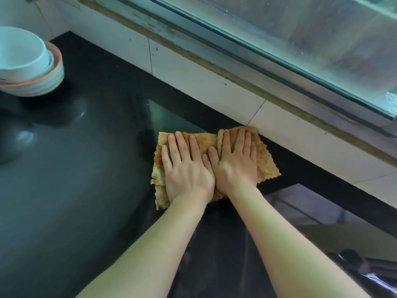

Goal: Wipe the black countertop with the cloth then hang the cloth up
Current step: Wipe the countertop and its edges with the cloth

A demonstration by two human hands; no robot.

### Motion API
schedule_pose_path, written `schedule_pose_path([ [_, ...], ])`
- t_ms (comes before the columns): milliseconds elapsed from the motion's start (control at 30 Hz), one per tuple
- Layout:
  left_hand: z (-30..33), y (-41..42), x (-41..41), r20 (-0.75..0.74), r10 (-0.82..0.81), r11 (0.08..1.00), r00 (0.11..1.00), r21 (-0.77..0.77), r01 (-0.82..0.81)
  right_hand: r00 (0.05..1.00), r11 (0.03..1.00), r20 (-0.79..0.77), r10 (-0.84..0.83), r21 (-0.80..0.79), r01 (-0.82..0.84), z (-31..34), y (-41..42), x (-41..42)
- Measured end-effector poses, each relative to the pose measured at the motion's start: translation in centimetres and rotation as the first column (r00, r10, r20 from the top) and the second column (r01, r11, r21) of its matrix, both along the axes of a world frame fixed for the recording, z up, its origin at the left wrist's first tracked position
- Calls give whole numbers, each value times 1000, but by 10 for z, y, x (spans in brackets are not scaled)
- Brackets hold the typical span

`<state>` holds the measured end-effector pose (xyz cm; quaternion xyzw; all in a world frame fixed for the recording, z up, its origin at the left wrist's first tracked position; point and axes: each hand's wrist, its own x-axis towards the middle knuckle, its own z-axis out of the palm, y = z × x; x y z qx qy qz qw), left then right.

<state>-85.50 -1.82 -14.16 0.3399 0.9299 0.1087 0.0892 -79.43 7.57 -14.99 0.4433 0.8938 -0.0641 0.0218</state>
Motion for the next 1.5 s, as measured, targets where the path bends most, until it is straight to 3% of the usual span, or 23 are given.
schedule_pose_path([
  [467, -4, 3, -22, 4, 39, 999, 999, 22, -39, 944, 945, 47, 327, -25, -326, 9, 22, -34],
  [967, -6, 15, -13, -37, 280, 959, 959, 50, -278, 820, 820, 16, 572, -10, -572, 10, 46, -59],
  [1133, -9, 21, 26, -50, 340, 940, 939, 37, -339, 779, 779, 7, 627, -15, -627, 8, 54, -28],
  [1500, -11, 53, 160, -51, 276, 961, 960, 46, -274, 822, 820, -20, 570, -48, -570, 13, 81, 118],
])
